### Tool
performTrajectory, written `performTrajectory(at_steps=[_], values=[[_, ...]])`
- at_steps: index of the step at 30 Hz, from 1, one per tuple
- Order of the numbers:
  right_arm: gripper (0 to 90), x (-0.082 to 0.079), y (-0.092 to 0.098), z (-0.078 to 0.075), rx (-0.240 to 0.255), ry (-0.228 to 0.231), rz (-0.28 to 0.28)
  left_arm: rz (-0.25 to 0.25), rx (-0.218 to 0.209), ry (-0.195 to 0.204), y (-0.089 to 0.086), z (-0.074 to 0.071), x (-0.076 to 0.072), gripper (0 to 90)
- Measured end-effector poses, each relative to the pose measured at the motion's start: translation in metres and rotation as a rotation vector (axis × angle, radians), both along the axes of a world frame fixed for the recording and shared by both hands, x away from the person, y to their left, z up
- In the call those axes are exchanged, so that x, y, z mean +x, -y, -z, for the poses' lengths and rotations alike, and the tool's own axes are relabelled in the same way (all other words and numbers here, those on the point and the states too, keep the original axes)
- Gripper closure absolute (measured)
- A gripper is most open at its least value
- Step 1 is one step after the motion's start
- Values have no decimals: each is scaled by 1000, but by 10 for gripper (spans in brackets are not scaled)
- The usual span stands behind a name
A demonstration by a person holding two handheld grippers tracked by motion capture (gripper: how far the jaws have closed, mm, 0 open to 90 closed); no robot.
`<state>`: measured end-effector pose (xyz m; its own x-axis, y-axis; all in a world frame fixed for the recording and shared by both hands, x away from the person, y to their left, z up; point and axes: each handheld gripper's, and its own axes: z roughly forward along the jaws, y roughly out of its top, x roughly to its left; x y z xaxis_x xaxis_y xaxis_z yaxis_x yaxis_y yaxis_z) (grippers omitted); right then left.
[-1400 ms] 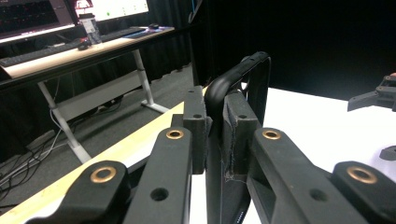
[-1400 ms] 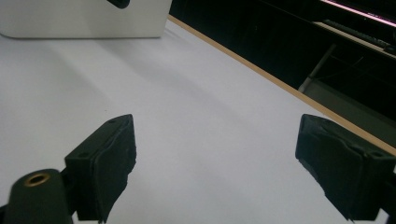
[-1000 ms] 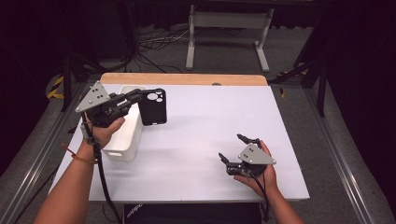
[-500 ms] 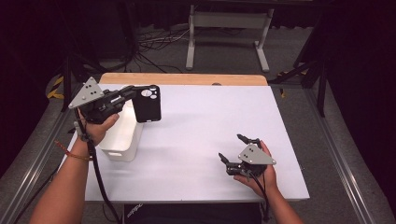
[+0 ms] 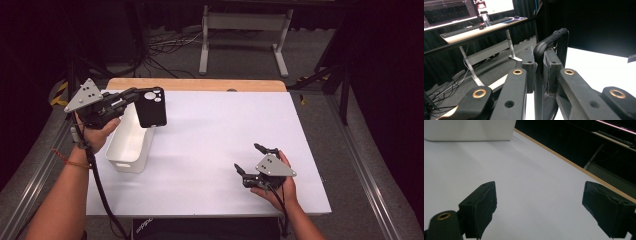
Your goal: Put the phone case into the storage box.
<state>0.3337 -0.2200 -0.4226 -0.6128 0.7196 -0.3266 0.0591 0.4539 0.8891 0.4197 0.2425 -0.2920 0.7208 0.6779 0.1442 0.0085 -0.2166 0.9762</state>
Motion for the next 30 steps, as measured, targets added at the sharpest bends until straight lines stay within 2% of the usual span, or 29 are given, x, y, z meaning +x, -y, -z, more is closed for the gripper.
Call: performTrajectory(at_steps=[7, 30], values=[[137, 2, 0, 1, 1, -6, 5, -17, -9, 11, -13, -3, 3, 822], [141, 4, 1, 2, 13, -20, 17, -88, -20, 4, -40, -1, 24, 822]])
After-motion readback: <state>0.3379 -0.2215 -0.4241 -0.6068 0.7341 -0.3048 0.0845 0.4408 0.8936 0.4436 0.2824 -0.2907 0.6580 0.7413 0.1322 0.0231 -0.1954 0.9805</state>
